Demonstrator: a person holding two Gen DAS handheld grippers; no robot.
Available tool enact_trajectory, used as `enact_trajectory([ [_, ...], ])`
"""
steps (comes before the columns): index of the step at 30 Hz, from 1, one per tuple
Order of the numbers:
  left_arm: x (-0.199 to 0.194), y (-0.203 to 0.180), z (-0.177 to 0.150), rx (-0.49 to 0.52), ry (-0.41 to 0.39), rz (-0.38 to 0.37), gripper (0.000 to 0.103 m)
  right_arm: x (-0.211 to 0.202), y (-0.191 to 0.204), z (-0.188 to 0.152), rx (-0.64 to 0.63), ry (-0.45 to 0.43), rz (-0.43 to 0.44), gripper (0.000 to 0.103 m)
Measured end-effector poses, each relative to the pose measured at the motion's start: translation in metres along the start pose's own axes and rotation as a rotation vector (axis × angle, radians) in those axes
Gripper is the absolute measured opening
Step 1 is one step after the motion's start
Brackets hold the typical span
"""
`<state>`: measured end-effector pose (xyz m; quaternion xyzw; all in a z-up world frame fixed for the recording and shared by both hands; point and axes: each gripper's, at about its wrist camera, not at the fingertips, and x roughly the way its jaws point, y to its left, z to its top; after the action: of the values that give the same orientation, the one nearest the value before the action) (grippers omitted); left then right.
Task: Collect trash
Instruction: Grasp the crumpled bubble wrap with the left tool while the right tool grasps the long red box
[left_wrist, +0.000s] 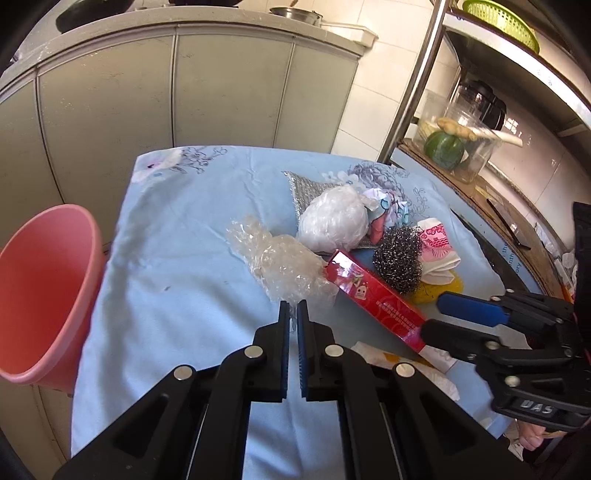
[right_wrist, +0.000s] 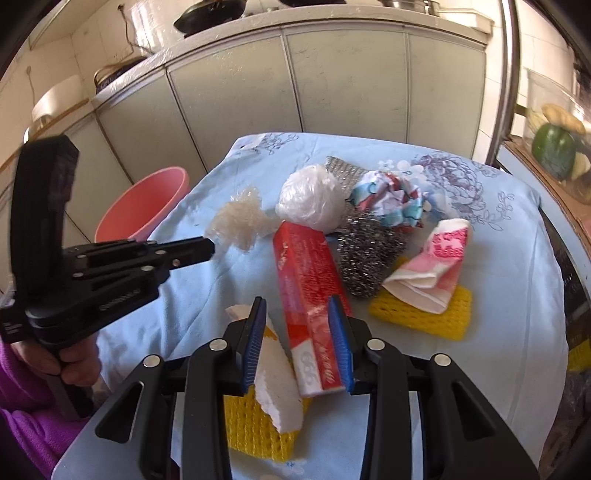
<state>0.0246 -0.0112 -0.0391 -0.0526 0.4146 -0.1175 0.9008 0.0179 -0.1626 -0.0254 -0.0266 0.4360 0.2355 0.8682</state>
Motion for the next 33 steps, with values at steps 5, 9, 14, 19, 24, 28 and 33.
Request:
enact_trajectory([
  [5,-0.014,0.011,-0.005,-0.03,-0.021,-0.006,0.003,0.015,0.016,0.005,-0.088,0.026,-0.077,0.042],
  [9,-0.018,0.018,-0.009,-0.045,-0.019,-0.013,0.003,0.024,0.007,0.005,-0.072,0.072,-0.1,0.046],
  [14,-0.016,0.022,-0.011,-0.072,-0.016,-0.034,0.003,0.042,-0.008,-0.003,-0.06,0.15,-0.107,0.048],
  [19,-0.018,0.024,-0.012,-0.084,-0.024,-0.04,0.003,0.04,-0.012,-0.002,-0.027,0.125,-0.085,0.048],
  [24,-0.021,0.031,-0.013,-0.099,-0.033,-0.04,0.003,0.031,-0.02,0.003,0.002,0.089,-0.05,0.046],
  [28,-0.022,0.035,-0.014,-0.106,-0.035,-0.04,0.003,0.03,-0.019,0.002,-0.006,0.093,-0.037,0.029],
  [33,-0.03,0.037,-0.014,-0.102,-0.055,-0.028,0.003,0.018,-0.011,0.002,-0.016,0.055,-0.011,0.028],
])
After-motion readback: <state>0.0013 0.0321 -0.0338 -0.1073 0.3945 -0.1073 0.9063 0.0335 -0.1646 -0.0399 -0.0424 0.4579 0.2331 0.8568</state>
